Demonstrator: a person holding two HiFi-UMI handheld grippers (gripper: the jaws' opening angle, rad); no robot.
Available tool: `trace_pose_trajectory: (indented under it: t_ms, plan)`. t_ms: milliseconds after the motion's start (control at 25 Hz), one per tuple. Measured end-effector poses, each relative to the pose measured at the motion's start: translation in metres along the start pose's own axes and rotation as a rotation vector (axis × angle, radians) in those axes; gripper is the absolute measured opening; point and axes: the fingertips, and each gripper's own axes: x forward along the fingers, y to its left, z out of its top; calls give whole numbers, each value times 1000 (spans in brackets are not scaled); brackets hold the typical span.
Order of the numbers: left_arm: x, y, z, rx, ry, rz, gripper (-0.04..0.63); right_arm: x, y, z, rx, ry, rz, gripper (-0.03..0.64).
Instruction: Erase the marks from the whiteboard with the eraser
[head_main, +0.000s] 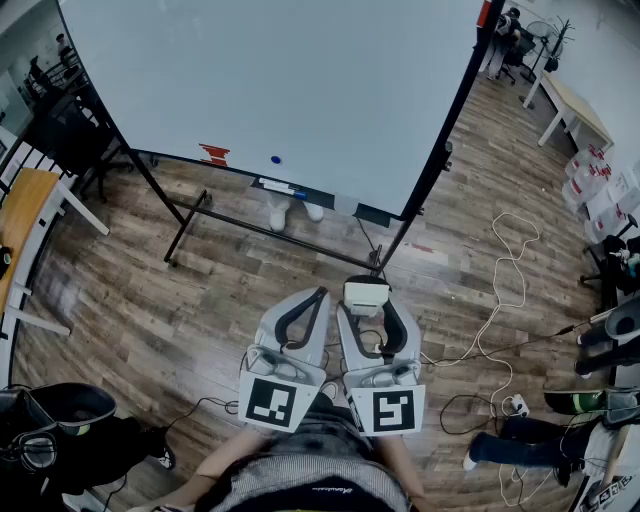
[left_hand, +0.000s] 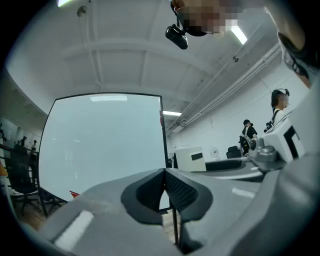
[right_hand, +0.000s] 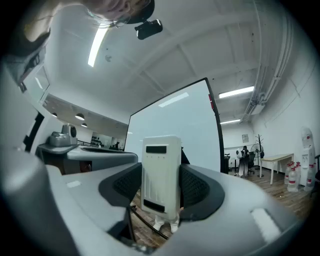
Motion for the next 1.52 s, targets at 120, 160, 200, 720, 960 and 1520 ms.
trace_pose_trajectory:
  t_ms: [120,160,200,720,960,1520]
  plan:
    - [-3,-6,-4,-24,3,-3,3,-7,-1,-3,16,2,0,241]
    - [-3,-7,-5,-25,3,-5,3,-8,-2,-4,18,1,1,241]
    - [-3,-8,-6,-20,3,-7,3,-8,-3,-5,20,1,3,241]
    - [45,24,-23,-40,9,-33,3,36,-35,-23,16,16,-59,242]
    - [112,67,-21,-12,-35,-119,3,108,-62,-29,2,-1,-135,242]
    - [231,182,-29,-17,-49,-325,3,271,-83,-36,-5,-16,-300,242]
